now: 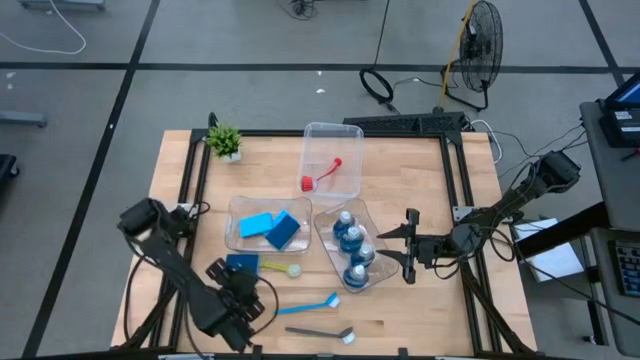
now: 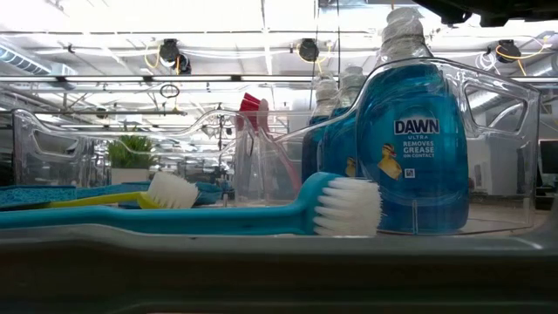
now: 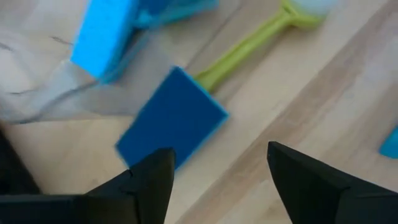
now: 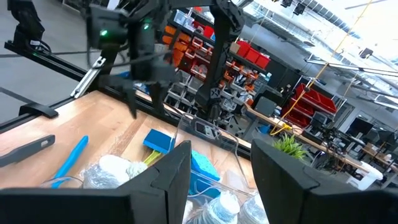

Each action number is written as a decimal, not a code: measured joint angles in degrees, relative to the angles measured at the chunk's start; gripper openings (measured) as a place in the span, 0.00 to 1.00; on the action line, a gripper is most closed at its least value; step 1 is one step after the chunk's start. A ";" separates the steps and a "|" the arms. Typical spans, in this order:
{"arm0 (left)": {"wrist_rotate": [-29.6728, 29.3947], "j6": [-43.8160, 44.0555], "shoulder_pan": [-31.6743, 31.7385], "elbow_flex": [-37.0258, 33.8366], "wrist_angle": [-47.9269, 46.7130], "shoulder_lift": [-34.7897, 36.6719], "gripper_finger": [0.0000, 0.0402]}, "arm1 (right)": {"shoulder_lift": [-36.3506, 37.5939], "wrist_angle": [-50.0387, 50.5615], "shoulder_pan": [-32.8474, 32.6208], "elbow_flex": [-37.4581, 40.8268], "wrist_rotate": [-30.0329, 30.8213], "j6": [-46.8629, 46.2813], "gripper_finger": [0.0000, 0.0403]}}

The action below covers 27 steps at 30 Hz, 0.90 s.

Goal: Pick & Place Kitchen Sink Supplies
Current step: Put the blue sponge into the left transparent bin

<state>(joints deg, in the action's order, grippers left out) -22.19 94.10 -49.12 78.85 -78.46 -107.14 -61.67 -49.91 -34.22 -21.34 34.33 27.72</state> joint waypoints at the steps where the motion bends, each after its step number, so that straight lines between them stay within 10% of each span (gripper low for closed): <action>1: 0.23 -0.59 0.02 0.00 0.69 -0.93 0.65 | 0.00 0.00 0.00 0.00 -0.01 -0.04 0.38; 27: -2.53 -4.93 2.01 -5.97 2.50 -11.66 0.62 | 0.00 -0.02 0.00 0.00 -0.07 -0.02 0.38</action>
<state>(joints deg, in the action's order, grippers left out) -24.72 89.17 -47.11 72.88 -75.96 -118.80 -61.67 -49.93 -34.22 -21.34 34.26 27.70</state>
